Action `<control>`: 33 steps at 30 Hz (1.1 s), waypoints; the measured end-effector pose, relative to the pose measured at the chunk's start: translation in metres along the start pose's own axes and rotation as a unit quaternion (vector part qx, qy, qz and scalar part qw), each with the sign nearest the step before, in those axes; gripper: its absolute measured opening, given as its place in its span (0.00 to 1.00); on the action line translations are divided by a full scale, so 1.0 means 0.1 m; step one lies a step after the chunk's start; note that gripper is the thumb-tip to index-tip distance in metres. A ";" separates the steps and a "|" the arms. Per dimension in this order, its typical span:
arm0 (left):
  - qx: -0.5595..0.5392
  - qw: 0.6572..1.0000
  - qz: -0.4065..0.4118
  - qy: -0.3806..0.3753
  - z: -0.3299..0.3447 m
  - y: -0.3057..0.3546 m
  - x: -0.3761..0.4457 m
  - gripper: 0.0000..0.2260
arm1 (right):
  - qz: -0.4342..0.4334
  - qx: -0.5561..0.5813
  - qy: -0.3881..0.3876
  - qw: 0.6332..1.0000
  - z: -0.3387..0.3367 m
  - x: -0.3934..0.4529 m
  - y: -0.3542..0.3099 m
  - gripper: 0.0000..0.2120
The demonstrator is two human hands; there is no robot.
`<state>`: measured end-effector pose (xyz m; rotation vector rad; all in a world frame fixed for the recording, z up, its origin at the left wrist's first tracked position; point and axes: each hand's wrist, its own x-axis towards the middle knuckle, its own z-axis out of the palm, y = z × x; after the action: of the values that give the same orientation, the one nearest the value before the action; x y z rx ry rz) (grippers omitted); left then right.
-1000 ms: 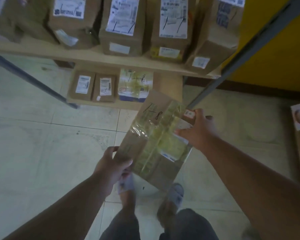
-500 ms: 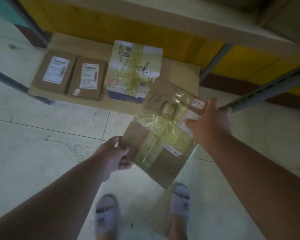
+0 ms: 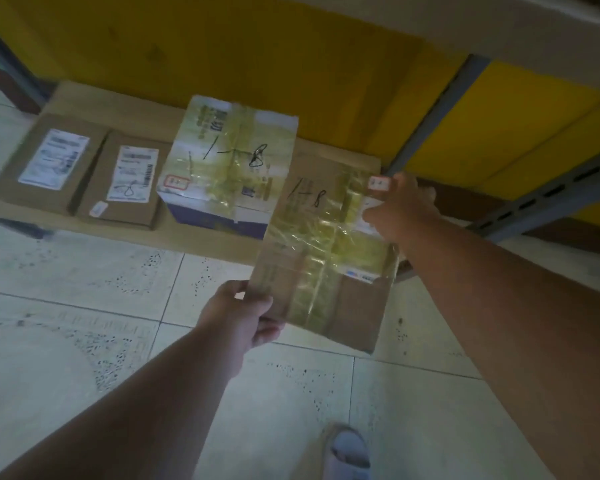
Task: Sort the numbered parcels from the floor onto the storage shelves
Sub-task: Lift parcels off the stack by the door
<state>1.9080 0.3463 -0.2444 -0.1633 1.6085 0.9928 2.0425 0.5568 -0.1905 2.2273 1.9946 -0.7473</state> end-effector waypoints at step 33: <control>0.121 0.982 0.146 0.015 0.61 0.09 0.51 0.15 | -0.210 -0.009 -0.041 0.977 0.59 -0.01 0.28 0.29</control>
<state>1.9327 0.4127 -0.2812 0.2311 1.7993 1.0083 2.0508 0.5309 -0.2496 1.7457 2.4471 -0.8332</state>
